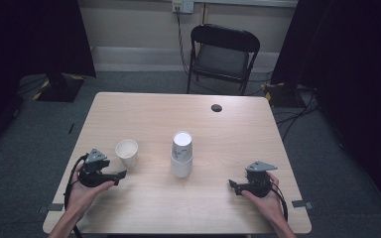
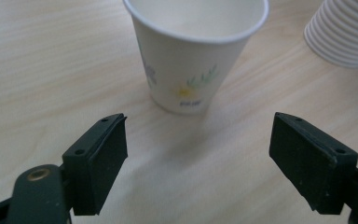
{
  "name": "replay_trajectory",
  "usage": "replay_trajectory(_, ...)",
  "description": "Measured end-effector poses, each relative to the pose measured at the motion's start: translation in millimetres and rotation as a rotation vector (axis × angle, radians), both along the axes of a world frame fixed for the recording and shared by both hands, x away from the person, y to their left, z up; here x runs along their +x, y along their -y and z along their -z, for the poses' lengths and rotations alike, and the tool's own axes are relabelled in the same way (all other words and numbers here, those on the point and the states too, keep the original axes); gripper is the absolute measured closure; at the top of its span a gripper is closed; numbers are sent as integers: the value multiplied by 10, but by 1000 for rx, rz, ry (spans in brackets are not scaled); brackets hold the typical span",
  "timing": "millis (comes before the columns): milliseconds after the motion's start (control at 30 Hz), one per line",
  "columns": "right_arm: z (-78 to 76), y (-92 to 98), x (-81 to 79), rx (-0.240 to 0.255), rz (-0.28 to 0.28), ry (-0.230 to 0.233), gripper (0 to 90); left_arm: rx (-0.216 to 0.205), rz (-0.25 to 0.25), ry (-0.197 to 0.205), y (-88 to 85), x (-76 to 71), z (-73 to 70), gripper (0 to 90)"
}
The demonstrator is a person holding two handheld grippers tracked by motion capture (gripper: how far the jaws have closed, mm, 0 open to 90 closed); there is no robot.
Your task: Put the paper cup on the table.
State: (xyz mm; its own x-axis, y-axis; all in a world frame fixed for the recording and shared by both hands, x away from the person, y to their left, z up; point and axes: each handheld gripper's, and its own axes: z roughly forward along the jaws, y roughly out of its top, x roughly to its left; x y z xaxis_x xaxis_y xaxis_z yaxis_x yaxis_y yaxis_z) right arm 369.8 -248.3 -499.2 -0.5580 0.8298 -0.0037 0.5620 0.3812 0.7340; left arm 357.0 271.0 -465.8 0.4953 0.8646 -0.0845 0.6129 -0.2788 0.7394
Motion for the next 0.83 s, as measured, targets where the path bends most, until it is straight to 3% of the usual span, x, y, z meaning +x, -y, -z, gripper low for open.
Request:
replay_trajectory(67, 0, 0, 0, 0, 0, 0, 139, 26, -19, -25, -5, -79, 19, 188)
replay_trajectory(167, 0, -1, 1, 0, 2, 0, 139, 56, -18, -15, -6, -180, 80, 189)
replay_trajectory(233, 0, -1, 0, 0, 2, 0, 139, 79, -3, -24, -13, -193, 127, 189)
replay_trajectory(333, 0, -6, 0, 0, 7, 0, 139, 109, -47, -42, 17, -145, 193, 186)
replay_trajectory(367, 0, -5, 0, 0, 7, 0, 139, 116, -37, -56, 21, -128, 220, 190)
replay_trajectory(400, 0, -5, 0, 0, 7, 0, 139, 116, -40, -59, 25, -117, 256, 192)
replay_trajectory(567, 0, -7, -2, -1, 9, 1, 139, 79, -20, 18, 25, -102, 360, 65)
replay_trajectory(833, 2, -9, -3, -2, 13, 2, 137, 78, -21, 15, 26, -102, 360, 49)
